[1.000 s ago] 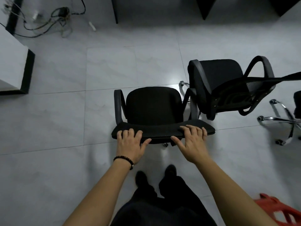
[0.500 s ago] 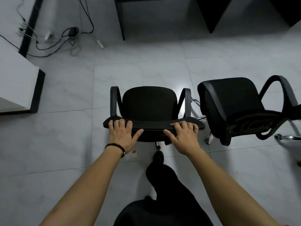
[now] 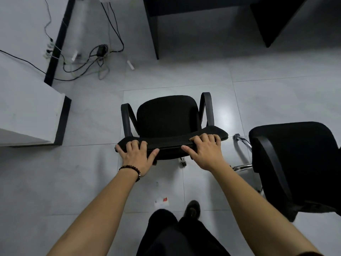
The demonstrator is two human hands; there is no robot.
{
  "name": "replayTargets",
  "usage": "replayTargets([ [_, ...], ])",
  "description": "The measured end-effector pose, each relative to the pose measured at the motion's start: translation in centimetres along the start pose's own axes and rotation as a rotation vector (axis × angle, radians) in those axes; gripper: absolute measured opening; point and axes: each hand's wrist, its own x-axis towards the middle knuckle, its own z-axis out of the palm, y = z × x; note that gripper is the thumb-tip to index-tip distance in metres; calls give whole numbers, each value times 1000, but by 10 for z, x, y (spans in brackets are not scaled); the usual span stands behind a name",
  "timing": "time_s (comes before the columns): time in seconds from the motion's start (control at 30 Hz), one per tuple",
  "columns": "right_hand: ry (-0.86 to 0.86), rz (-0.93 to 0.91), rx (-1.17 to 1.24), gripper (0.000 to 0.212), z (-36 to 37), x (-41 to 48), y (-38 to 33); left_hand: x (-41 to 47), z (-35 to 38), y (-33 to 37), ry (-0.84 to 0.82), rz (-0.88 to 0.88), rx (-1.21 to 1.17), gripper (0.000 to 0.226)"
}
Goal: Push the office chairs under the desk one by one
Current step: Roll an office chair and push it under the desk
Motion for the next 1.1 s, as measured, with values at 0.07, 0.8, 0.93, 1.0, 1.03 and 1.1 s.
replayTargets([
  [0.07, 13, -11, 2, 67, -5, 28, -8, 28, -11, -11, 24, 5, 8, 74],
  [0.8, 68, 140, 26, 67, -108, 376, 16, 388, -178, 9, 115, 157, 45, 73],
  [0.93, 74, 125, 2, 66, -132, 431, 48, 439, -203, 42, 130, 150, 24, 73],
  [1.0, 87, 100, 4, 62, -144, 461, 64, 465, -217, 57, 130, 124, 14, 73],
  [1.03, 89, 84, -1, 61, -150, 477, 72, 477, -223, 64, 129, 111, 9, 73],
  [1.1, 79, 46, -19, 61, -166, 512, 86, 500, -236, 78, 138, 82, -20, 71],
])
